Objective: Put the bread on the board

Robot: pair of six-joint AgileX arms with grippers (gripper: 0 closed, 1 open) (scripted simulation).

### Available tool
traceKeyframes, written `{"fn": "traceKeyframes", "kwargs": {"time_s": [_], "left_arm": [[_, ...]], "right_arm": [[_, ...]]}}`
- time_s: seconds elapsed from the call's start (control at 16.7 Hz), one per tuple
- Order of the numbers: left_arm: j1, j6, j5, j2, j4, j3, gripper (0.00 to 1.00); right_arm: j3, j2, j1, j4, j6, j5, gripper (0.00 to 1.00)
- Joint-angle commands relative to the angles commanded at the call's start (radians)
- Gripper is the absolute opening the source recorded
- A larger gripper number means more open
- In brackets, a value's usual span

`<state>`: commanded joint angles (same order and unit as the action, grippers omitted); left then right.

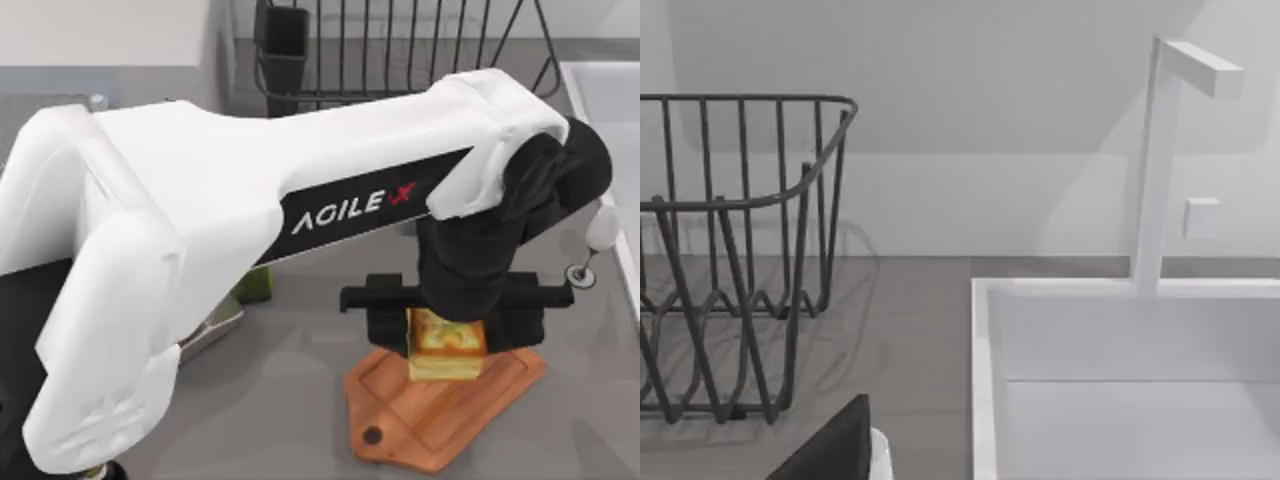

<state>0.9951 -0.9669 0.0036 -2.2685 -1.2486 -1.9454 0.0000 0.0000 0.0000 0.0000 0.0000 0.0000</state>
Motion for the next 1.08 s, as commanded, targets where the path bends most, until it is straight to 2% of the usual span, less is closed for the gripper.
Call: {"fn": "traceKeyframes", "kwargs": {"time_s": [0.78, 1.08], "left_arm": [[0.003, -0.001, 0.001, -0.024, 0.146, 0.114, 0.0], [0.003, -0.001, 0.001, -0.031, 0.152, 0.122, 0.0]], "right_arm": [[0.0, 0.0, 0.0, 0.0, 0.0, 0.0, 1.0], [0.0, 0.0, 0.0, 0.0, 0.0, 0.0, 1.0]]}}
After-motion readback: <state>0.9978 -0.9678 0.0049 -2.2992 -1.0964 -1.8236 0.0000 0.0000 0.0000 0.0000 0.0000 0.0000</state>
